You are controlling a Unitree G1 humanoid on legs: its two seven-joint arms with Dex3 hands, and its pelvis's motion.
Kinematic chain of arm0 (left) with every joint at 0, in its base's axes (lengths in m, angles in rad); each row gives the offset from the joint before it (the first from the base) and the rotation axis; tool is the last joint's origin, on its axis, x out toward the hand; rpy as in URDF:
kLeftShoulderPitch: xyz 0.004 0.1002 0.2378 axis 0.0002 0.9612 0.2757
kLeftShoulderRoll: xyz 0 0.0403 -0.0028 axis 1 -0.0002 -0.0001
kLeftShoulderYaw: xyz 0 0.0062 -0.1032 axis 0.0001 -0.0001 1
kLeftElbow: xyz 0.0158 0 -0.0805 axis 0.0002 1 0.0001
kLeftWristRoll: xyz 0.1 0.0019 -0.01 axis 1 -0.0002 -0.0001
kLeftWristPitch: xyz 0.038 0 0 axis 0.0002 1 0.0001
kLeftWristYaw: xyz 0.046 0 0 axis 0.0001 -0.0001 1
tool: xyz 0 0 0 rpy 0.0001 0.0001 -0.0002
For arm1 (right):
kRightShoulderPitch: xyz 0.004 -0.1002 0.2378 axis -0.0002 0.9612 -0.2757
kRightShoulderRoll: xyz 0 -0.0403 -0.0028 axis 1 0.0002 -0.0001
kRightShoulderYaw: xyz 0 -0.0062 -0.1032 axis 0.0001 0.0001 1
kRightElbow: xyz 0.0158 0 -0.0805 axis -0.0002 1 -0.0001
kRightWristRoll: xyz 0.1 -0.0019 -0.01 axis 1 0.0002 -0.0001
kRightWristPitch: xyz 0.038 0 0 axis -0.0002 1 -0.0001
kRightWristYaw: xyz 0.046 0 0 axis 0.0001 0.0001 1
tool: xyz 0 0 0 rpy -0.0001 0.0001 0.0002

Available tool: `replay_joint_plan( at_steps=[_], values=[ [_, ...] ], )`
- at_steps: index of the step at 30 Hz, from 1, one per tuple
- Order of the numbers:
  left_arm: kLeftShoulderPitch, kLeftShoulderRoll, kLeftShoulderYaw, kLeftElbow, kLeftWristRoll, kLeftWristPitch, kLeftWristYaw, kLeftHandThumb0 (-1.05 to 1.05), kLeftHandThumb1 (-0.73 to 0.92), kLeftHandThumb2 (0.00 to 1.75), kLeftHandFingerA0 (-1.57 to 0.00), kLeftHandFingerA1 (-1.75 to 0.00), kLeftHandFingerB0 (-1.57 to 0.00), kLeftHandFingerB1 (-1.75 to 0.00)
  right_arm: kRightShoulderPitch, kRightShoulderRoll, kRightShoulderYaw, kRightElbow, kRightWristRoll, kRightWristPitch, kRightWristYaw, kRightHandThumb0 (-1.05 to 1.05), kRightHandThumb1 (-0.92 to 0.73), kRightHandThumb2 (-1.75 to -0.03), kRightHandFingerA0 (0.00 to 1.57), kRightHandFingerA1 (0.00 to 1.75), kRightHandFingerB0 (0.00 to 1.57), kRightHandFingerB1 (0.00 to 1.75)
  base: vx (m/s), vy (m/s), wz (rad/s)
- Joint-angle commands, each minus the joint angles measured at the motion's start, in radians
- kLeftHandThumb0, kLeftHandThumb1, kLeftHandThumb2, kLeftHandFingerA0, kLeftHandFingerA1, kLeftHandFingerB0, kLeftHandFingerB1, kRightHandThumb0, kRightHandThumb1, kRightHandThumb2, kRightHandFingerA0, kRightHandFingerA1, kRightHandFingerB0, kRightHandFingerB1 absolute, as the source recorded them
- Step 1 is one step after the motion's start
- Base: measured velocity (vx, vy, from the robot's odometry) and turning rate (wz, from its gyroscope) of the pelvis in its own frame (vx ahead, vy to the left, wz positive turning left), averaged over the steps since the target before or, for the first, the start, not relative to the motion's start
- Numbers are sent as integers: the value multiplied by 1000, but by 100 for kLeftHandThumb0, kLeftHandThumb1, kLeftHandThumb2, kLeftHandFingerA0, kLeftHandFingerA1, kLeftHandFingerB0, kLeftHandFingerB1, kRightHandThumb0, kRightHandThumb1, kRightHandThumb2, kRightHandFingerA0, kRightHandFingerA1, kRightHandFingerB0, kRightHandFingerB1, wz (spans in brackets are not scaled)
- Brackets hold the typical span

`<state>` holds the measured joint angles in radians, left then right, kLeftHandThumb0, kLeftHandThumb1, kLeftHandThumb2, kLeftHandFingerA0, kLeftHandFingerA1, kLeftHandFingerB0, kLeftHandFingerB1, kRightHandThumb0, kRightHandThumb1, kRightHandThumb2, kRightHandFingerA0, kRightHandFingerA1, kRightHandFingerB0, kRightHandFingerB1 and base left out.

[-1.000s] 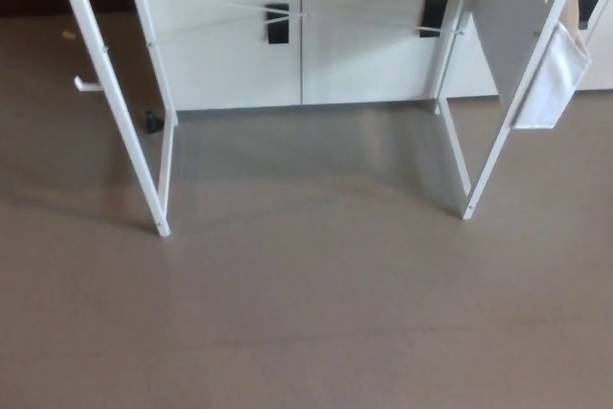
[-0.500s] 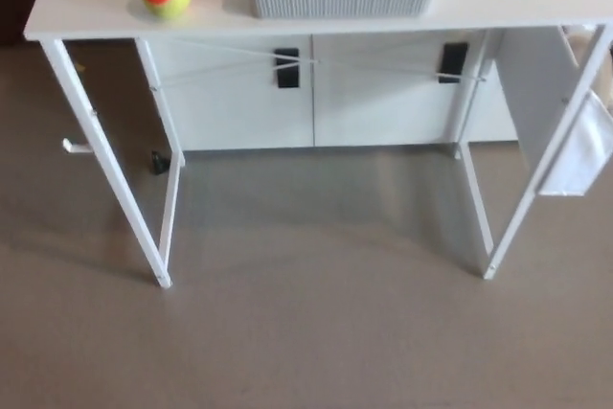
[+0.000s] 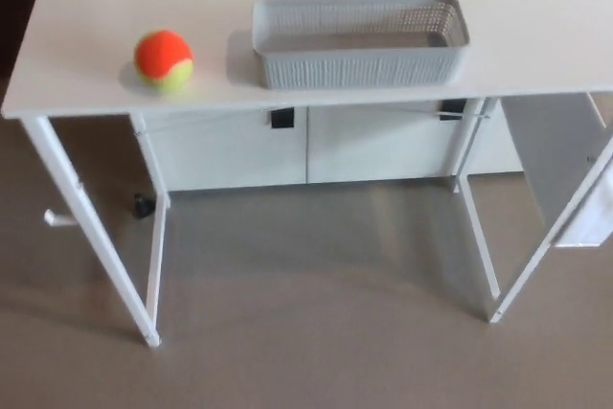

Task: The robot walk towards a table in front and uses its left hand to pickup a tennis ball on the left side and put it in a container on the right hand side

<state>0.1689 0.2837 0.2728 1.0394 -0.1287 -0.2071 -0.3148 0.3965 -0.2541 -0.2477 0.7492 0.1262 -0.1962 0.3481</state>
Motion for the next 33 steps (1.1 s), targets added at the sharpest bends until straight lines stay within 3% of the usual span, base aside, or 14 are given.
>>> replay_joint_plan(
  at_steps=[1,6,7,18,25,26,29,30,32,33],
  values=[
    [7,13,-9,31,11,-21,6,-11,57,56,-46,-42,-31,-33,11,-9,-11,59,6,-42,-1,-21,-46,-53,71,55,46,43,206,139,7],
    [-2,18,-13,53,11,-20,5,-14,56,57,-43,-42,-30,-34,2,-7,-18,102,13,-62,2,-21,-46,-53,73,54,47,43,182,86,8],
    [-2,17,-13,56,11,-22,7,-9,39,86,-38,-60,-18,-50,5,-8,-14,101,8,-64,-1,-22,-46,-52,74,54,47,42,147,0,5],
    [-17,23,-17,73,11,-28,-3,-9,41,87,-38,-60,-17,-50,-3,-2,-16,126,8,-83,-9,-19,-48,-53,73,55,47,43,124,-100,8],
    [-31,28,-22,79,9,-39,-11,-9,41,87,-38,-60,-18,-50,-21,-3,-13,138,6,-83,-13,-20,-48,-54,73,54,46,43,56,99,-8],
    [-34,30,-21,81,6,-37,-17,-14,58,58,-51,-46,-30,-34,-24,-5,-12,144,4,-89,-11,-29,-38,-64,68,60,43,50,104,196,16],
    [-38,28,-19,72,2,-20,-13,-11,59,57,-49,-44,-31,-33,-29,-12,-3,161,-8,-108,-10,-32,-39,-66,67,60,42,50,84,349,1],
    [-37,28,-21,64,3,-17,-11,-8,41,88,-39,-61,-18,-50,-30,-10,-7,163,0,-103,-7,-32,-38,-65,68,60,43,49,74,119,10],
    [-31,27,-27,53,10,-23,-3,-9,41,88,-39,-61,-19,-51,-20,-9,-5,141,0,-96,-11,-32,-37,-65,68,60,43,50,108,57,3],
    [-31,26,-28,49,11,-24,-1,-11,58,57,-49,-44,-31,-34,-22,-8,-6,145,1,-99,-12,-32,-38,-65,68,60,43,50,125,4,8]
  ],
)
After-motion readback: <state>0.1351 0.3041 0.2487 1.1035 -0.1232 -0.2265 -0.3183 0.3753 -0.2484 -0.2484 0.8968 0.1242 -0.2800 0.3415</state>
